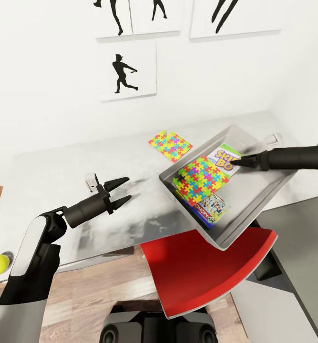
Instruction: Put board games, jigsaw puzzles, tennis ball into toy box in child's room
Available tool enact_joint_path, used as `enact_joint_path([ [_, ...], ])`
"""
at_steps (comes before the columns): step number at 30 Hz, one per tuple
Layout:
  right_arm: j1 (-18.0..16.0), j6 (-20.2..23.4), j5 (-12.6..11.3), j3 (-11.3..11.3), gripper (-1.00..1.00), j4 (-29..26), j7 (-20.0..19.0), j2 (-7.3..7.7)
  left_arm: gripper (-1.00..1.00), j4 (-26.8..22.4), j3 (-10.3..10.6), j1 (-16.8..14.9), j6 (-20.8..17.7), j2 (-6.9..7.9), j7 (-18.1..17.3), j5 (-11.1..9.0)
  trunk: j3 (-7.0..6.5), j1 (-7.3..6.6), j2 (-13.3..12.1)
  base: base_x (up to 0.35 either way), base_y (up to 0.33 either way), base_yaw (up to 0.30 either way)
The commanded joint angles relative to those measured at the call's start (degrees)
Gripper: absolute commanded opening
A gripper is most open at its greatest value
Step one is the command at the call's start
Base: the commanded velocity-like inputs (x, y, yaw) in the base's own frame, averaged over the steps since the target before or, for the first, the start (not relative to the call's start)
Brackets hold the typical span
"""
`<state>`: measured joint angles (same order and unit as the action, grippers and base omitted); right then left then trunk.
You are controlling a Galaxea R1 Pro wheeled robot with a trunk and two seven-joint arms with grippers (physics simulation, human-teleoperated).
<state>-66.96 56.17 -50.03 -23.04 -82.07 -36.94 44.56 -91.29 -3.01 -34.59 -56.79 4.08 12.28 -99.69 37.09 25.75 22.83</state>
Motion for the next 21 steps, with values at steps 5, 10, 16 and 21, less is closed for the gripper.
enact_joint_path([
  [5, 1.2, 0.0, 0.0, 2.0, 1.0, -1.1, -0.3, 1.74, 1.0, -0.1, 0.0, 0.0, -0.2, -0.04, 0.5, 0.2, 0.08, 0.04, 0.1, 0.0, 0.0, 0.0],
  [10, 7.4, -1.7, -0.1, 6.9, 1.0, -3.8, -0.4, 4.89, 1.0, -0.5, 0.2, 0.0, -0.4, -0.14, 0.0, 1.8, 0.08, 0.04, 0.1, 0.0, 0.0, 0.0],
  [16, 15.7, -6.8, -0.2, 16.1, 1.0, -7.1, -0.2, 5.57, 1.0, -0.6, 1.3, -0.1, -0.6, -0.13, -0.7, 2.3, 0.08, 0.04, 0.1, 0.0, 0.0, 0.0],
  [21, 21.1, -9.5, -0.3, 24.0, 1.0, -8.6, -0.2, 5.12, 1.0, -0.7, 1.8, -0.1, -0.6, -0.11, -1.5, 2.5, 0.08, 0.04, 0.1, 0.0, 0.0, 0.0],
])
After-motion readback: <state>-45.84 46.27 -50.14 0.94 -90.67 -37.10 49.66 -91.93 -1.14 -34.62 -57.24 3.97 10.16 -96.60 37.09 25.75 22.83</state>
